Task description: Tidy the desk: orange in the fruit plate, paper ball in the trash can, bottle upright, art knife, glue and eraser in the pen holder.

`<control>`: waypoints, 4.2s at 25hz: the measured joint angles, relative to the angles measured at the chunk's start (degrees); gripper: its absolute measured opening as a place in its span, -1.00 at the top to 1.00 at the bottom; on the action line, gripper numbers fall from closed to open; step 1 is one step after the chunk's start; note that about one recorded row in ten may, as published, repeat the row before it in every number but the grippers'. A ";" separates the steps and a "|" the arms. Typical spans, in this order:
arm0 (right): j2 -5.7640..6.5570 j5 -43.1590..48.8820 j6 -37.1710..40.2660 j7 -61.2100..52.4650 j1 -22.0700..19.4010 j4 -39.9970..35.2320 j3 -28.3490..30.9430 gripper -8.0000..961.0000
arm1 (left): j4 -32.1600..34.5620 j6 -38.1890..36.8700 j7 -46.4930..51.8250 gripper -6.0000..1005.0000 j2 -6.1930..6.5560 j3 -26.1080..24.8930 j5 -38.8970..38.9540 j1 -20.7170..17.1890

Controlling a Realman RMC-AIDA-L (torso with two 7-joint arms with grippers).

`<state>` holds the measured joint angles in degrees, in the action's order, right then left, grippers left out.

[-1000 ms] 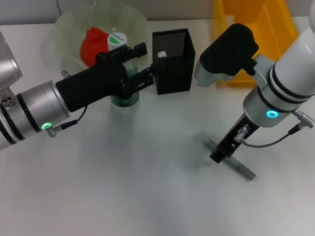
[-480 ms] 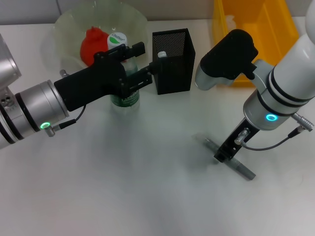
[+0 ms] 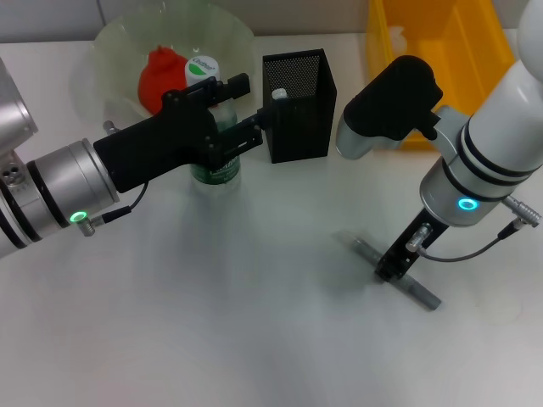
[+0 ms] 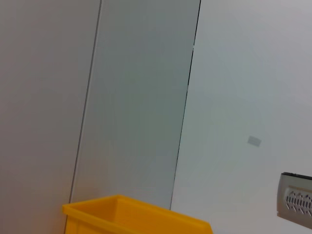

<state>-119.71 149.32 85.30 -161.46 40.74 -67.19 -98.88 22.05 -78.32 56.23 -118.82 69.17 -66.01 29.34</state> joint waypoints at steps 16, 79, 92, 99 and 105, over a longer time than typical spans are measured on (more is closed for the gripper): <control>0.26 -0.19 -0.27 1.10 -3.71 -7.62 3.34 0.65 | -0.05 -0.33 -0.33 -0.25 -0.01 0.00 0.00 -0.24; 2.23 -98.42 -28.84 98.26 -14.20 25.31 13.41 0.00 | 0.80 -3.48 -0.24 -0.25 0.22 -5.06 0.75 -0.96; 4.44 -61.00 18.59 81.31 -23.88 15.27 45.37 -0.11 | 0.80 -13.93 0.18 -0.23 0.54 -4.40 -5.44 -1.20; 4.04 -58.34 22.85 88.48 -24.67 19.29 46.53 -0.11 | 0.61 -18.00 1.60 -0.23 0.48 -2.57 -10.52 -1.67; 4.13 -56.31 23.76 89.54 -24.24 20.38 46.65 -0.11 | 0.71 -19.09 2.52 -0.23 0.48 -2.21 -10.68 -2.56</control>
<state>-115.58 93.01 109.07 -71.92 16.50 -46.81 -52.24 22.76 -97.41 58.74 -118.35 66.96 -76.69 26.78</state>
